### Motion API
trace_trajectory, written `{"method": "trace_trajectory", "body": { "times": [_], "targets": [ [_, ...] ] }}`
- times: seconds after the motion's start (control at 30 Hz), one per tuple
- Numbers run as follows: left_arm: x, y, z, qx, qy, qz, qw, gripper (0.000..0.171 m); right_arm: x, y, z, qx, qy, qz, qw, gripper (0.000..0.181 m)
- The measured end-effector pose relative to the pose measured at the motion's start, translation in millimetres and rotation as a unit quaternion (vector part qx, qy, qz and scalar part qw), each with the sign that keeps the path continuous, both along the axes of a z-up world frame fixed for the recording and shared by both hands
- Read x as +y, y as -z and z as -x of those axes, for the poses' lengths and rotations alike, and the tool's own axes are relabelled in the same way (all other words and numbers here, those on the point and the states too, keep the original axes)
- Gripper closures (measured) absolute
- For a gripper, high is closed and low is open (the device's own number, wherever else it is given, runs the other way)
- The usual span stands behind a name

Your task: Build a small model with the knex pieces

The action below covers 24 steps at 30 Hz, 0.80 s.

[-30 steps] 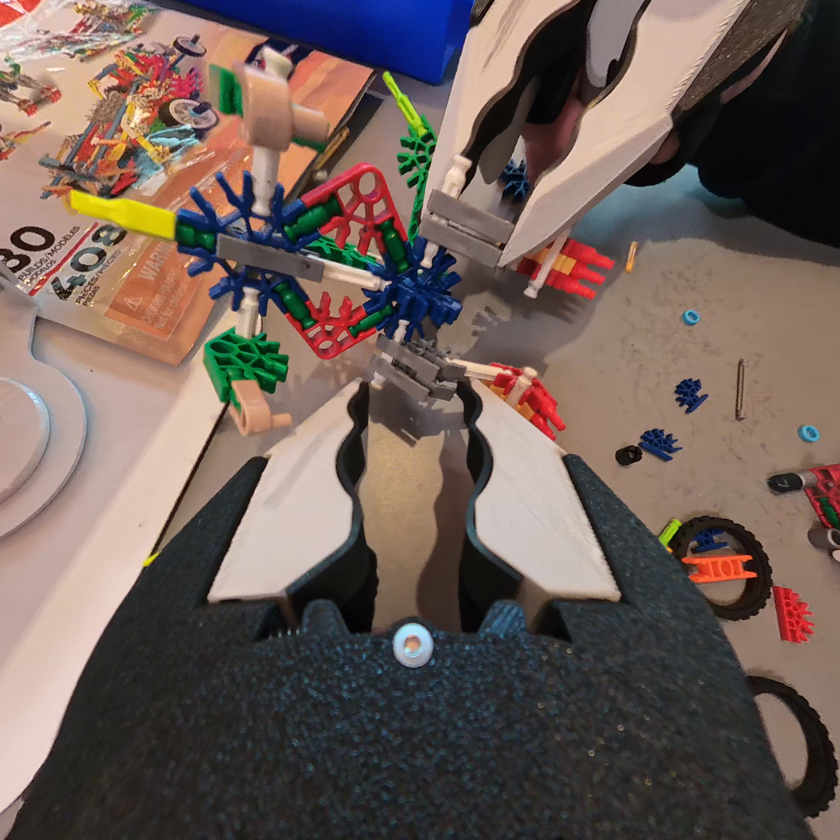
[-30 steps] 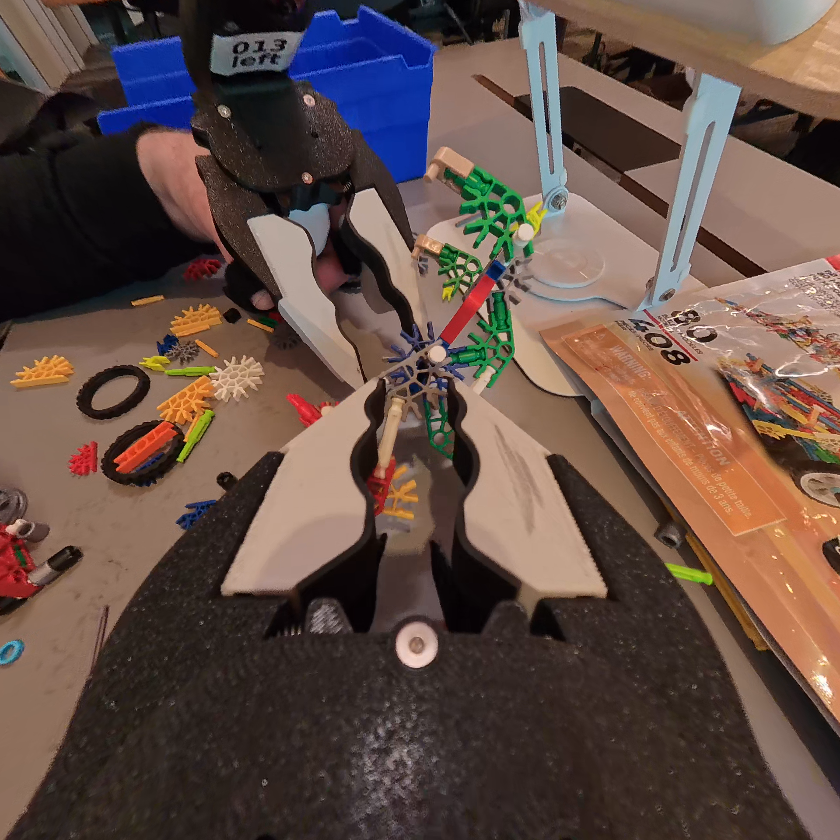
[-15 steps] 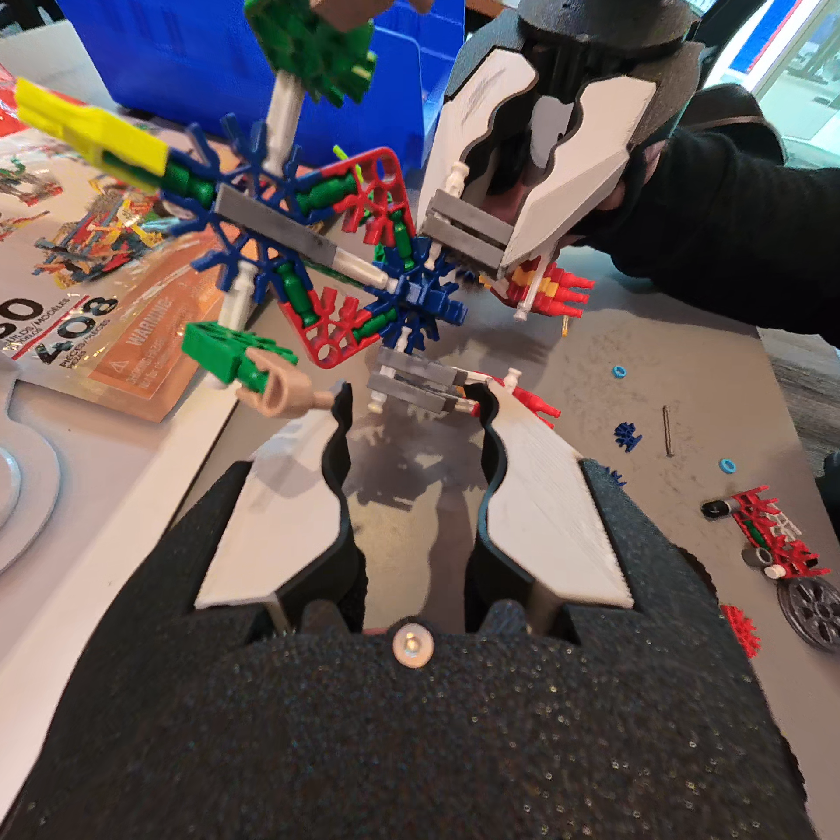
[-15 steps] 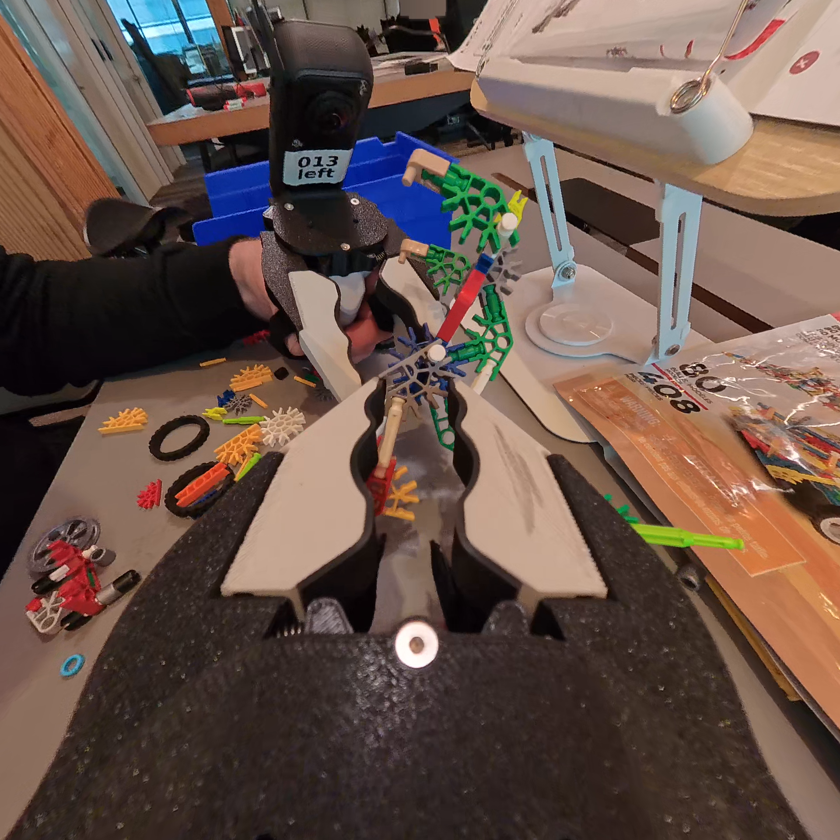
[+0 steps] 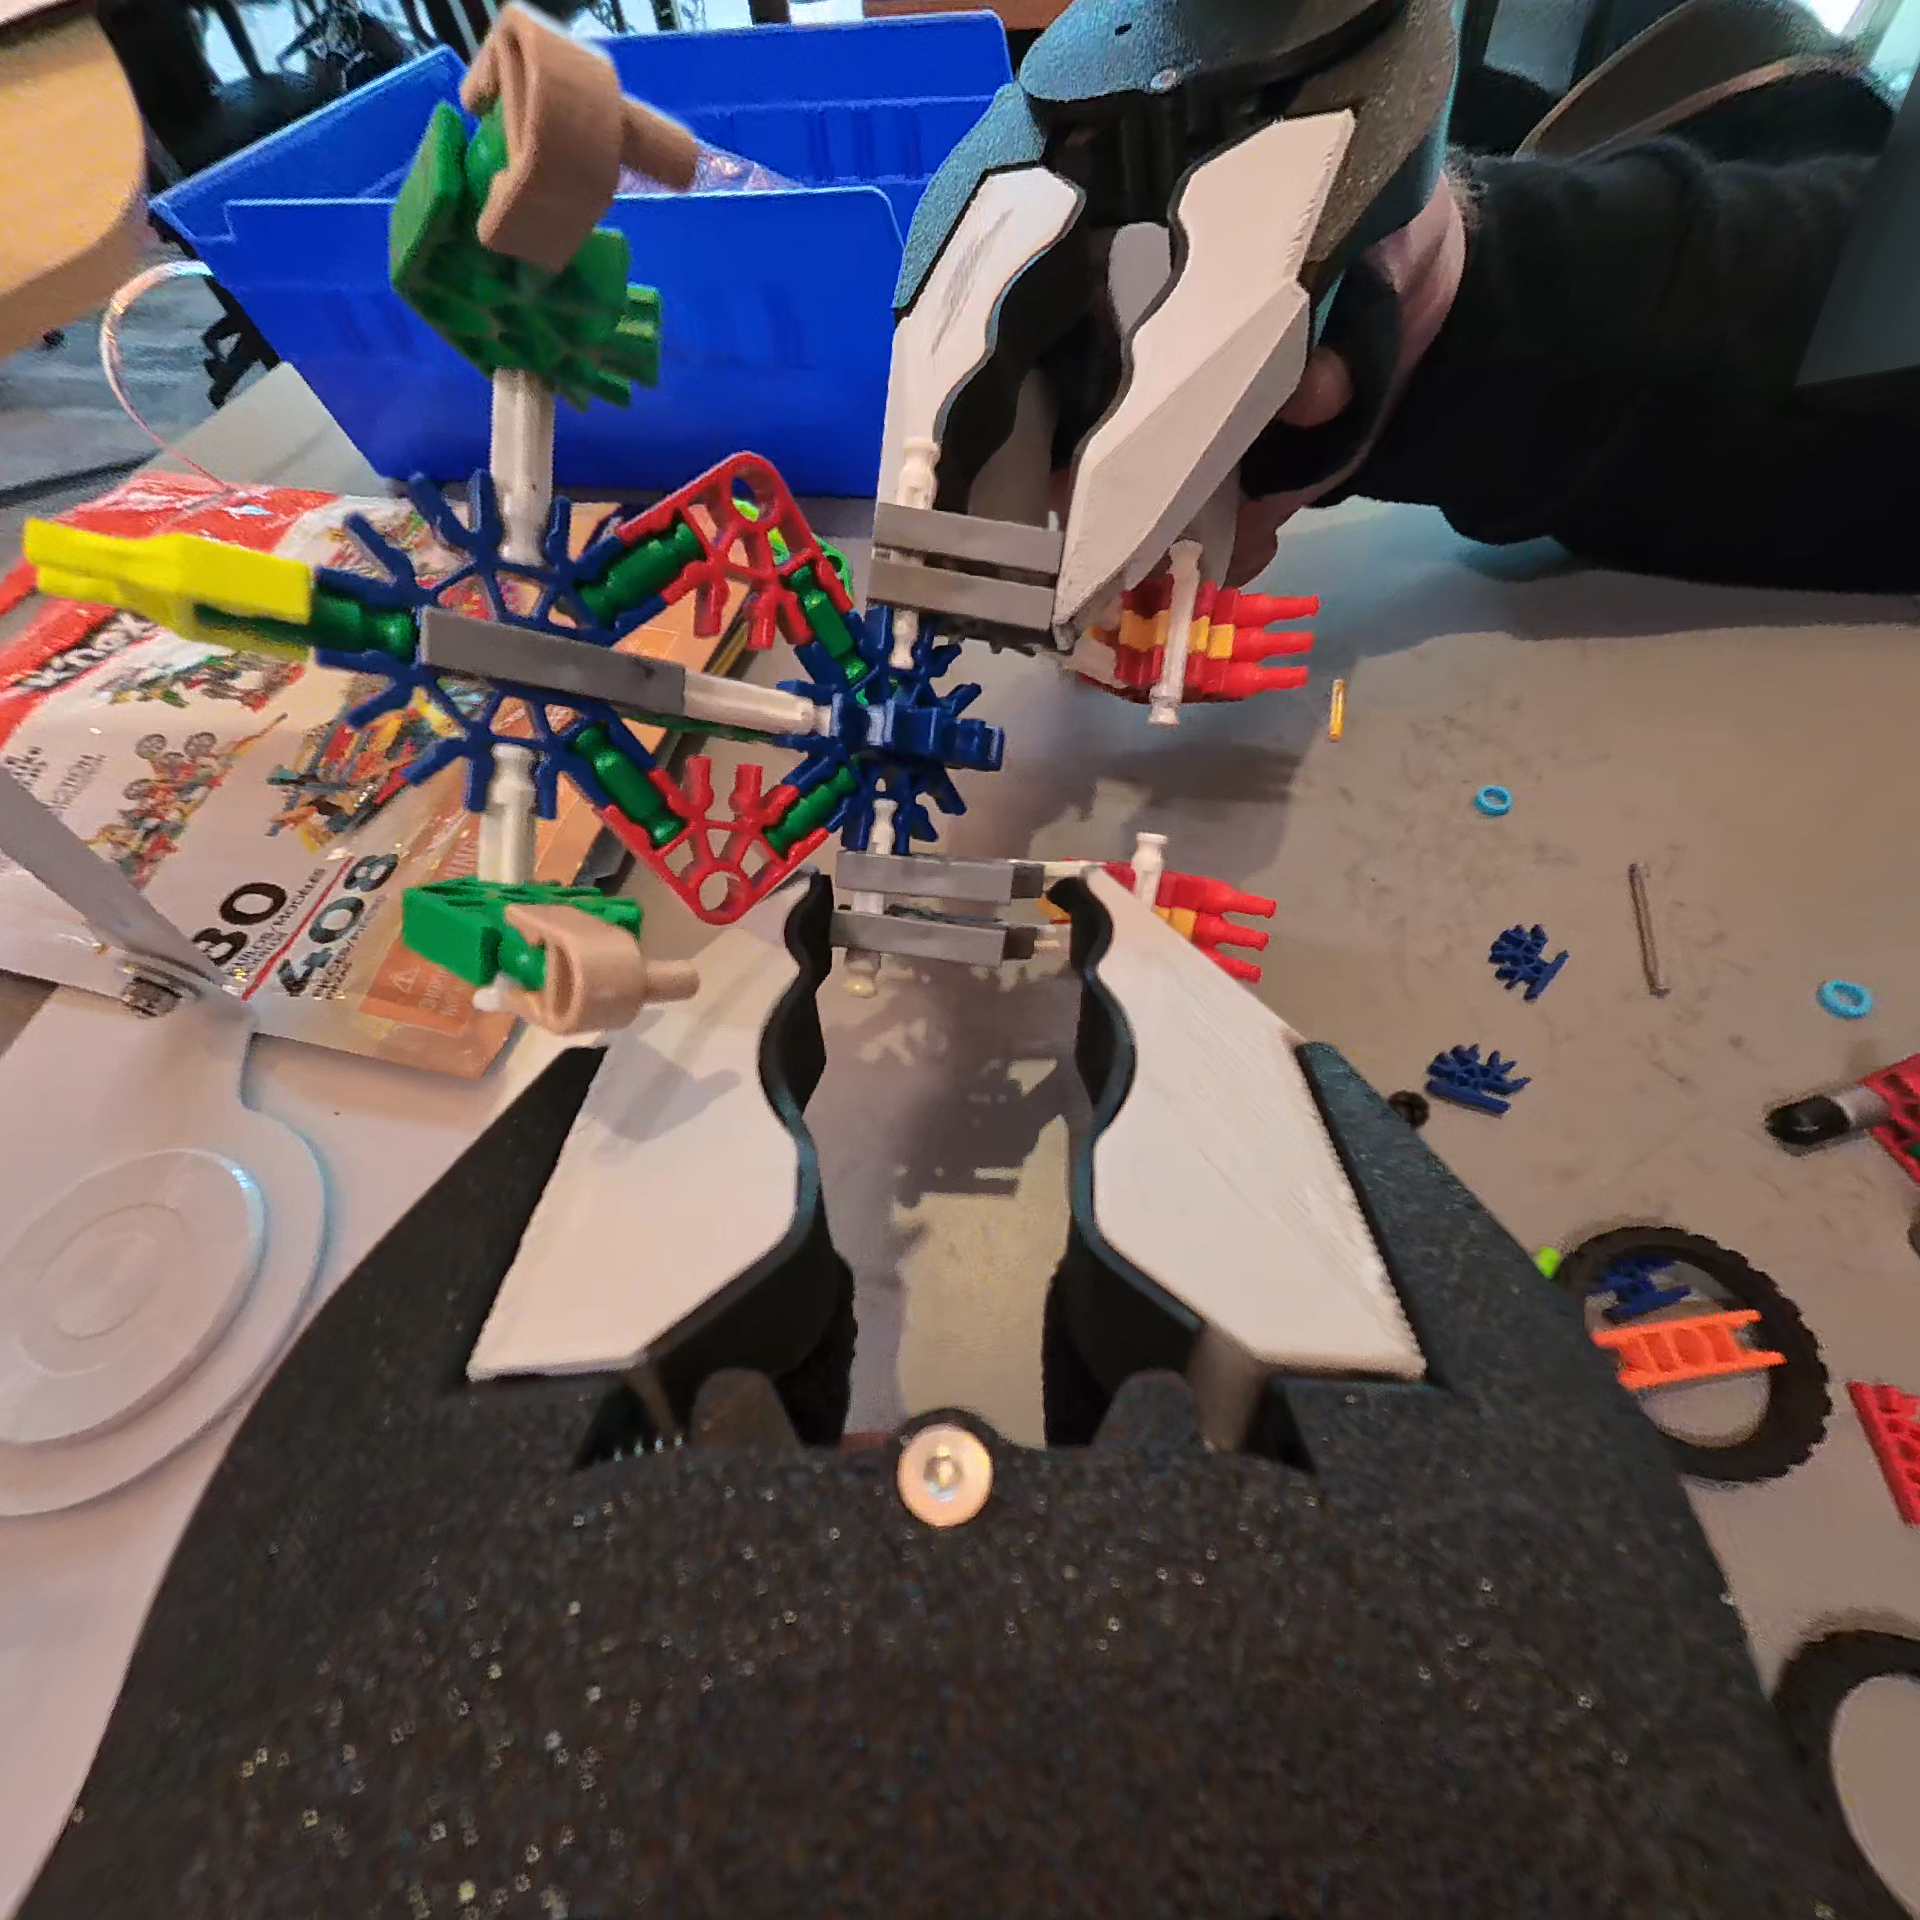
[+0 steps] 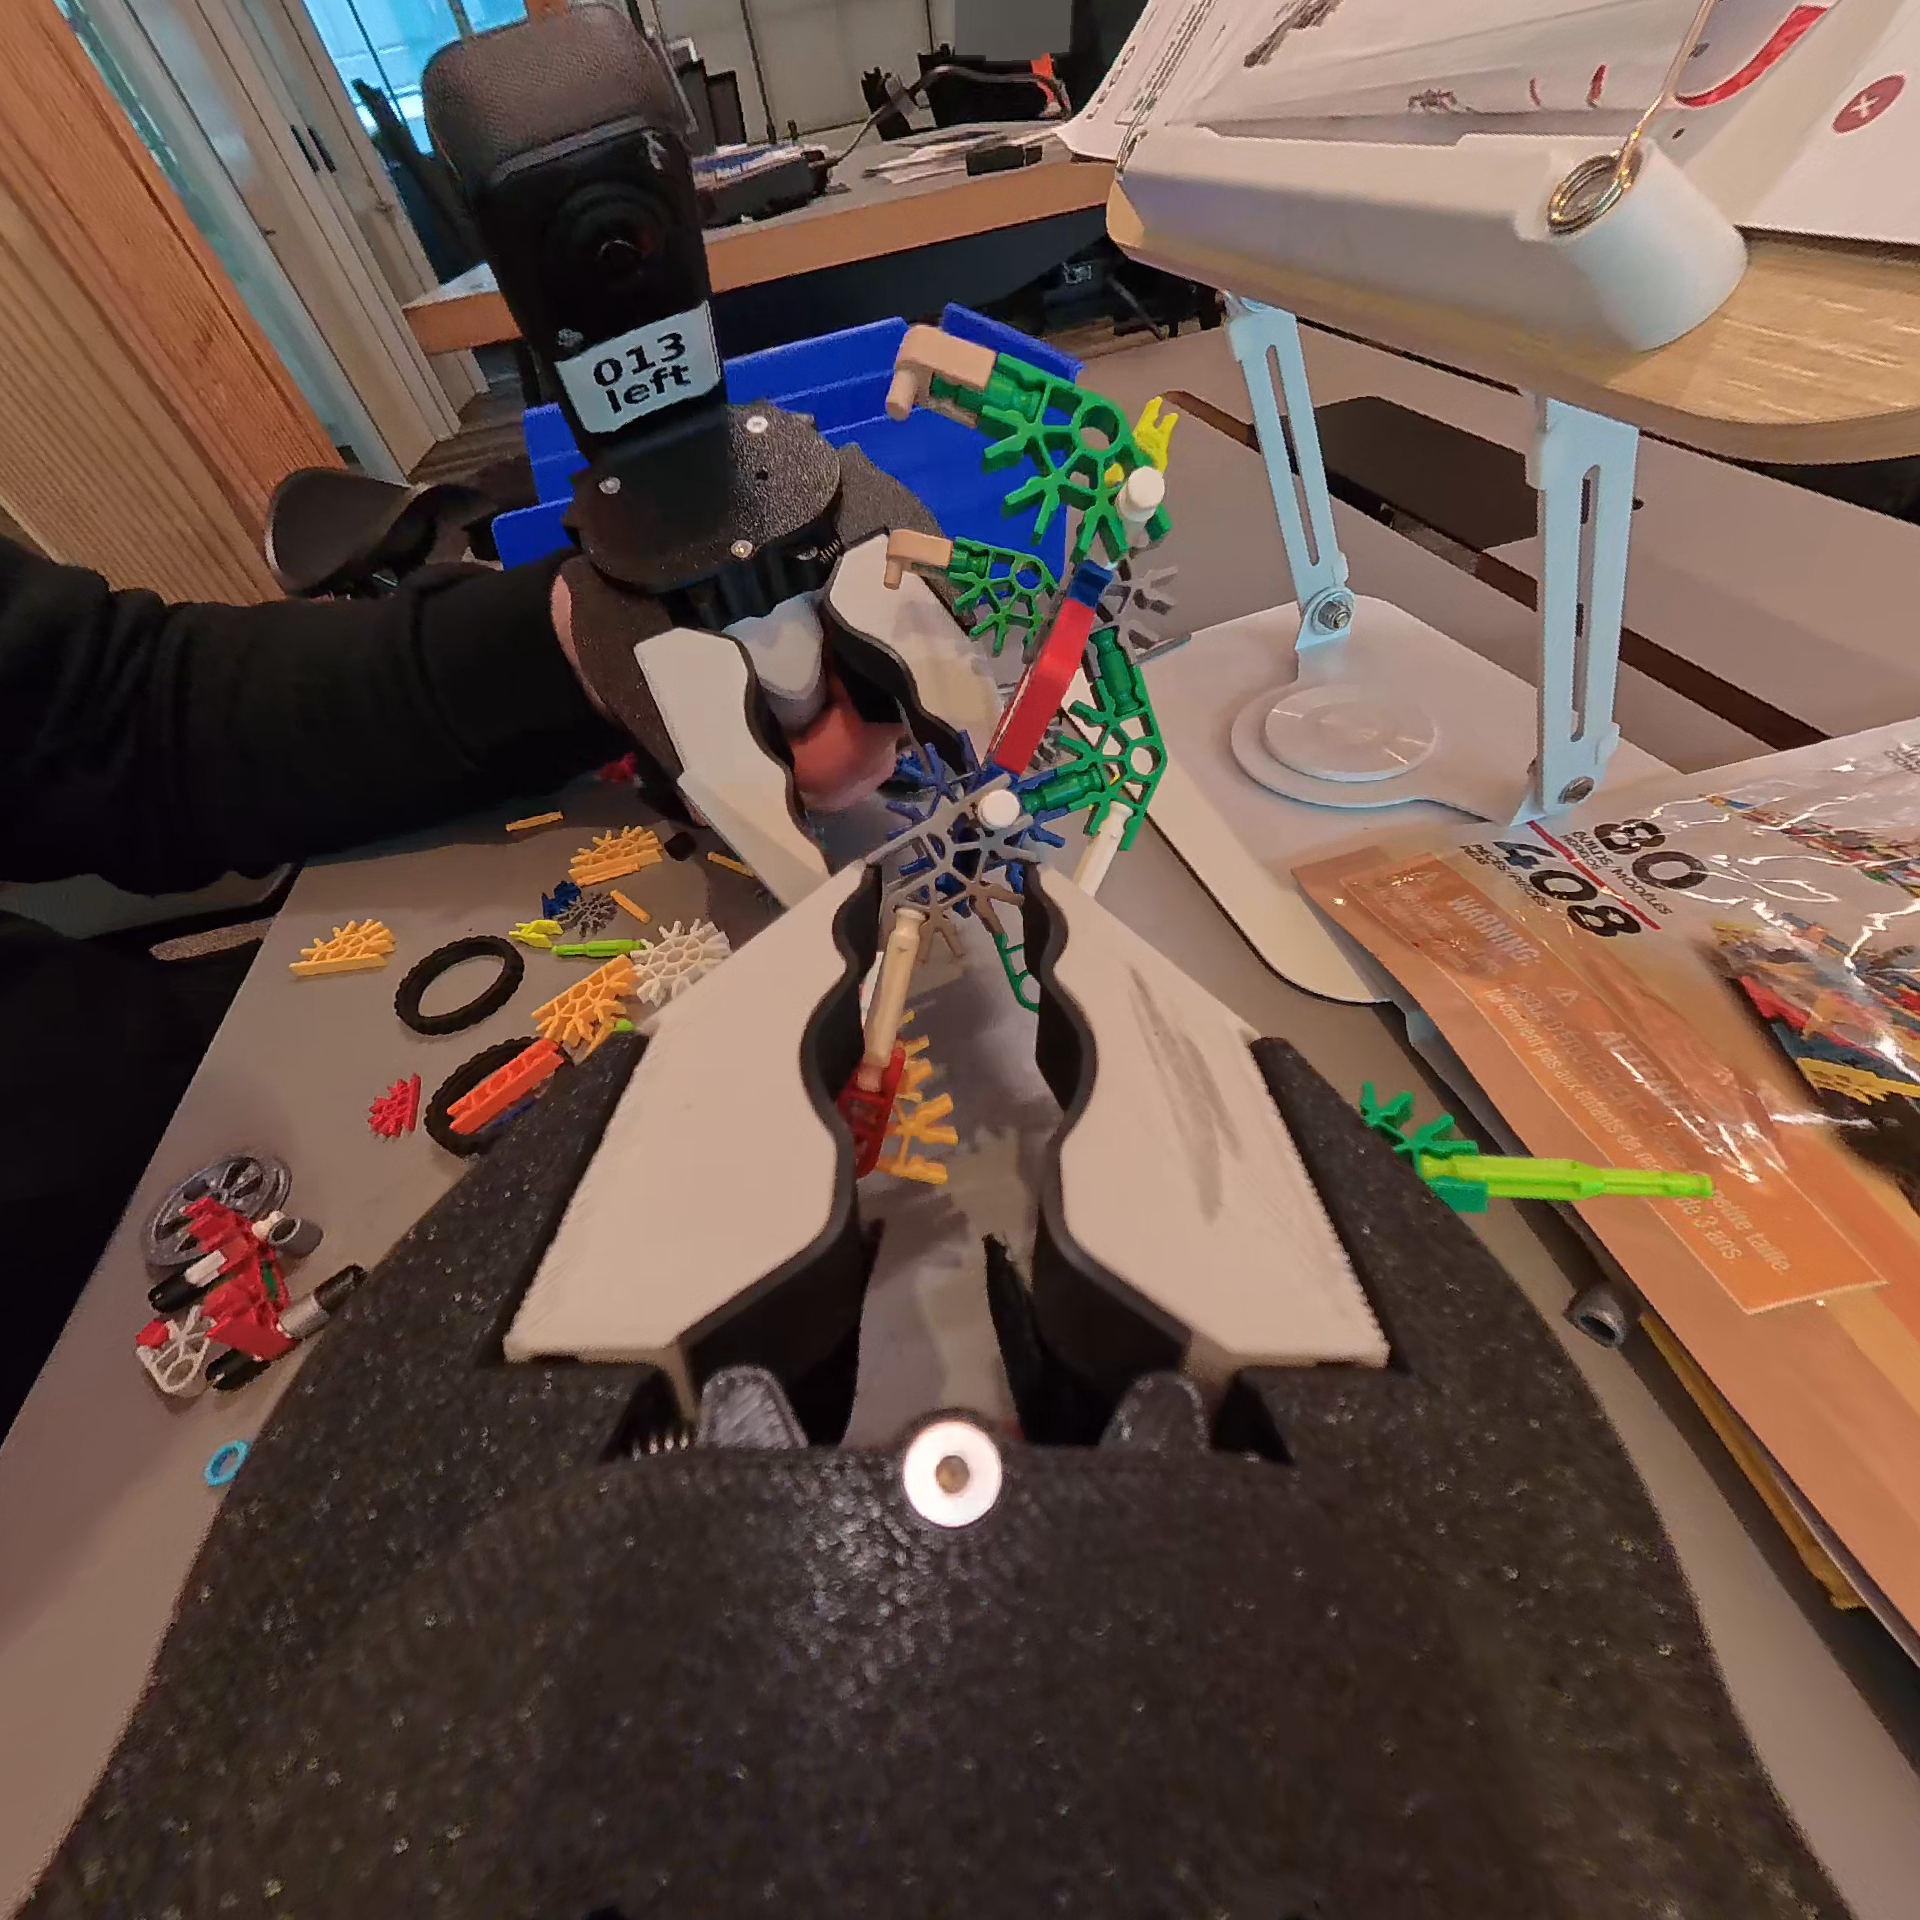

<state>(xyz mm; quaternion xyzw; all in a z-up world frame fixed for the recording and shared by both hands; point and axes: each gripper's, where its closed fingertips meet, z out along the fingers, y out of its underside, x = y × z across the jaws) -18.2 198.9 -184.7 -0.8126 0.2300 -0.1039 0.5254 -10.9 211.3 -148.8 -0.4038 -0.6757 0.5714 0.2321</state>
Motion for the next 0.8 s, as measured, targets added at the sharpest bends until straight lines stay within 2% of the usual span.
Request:
{"method": "trace_trajectory", "body": {
  "times": [0.1, 0.43, 0.8],
  "targets": [
    [-1, 2, 3, 0.033, -0.005, -0.001, 0.999, 0.135, 1, 5, -1, -0.007, 0.0, -0.019, 1.0, 0.155],
    [1, 6, 7, 0.08, -0.015, -0.004, 0.997, 0.135, 5, 19, -1, -0.025, 0.003, -0.06, 0.998, 0.155],
    [2, 17, 17, 0.202, -0.033, -0.005, 0.979, 0.135, 10, 41, 0, -0.05, 0.01, -0.114, 0.992, 0.154]
  ]
}}
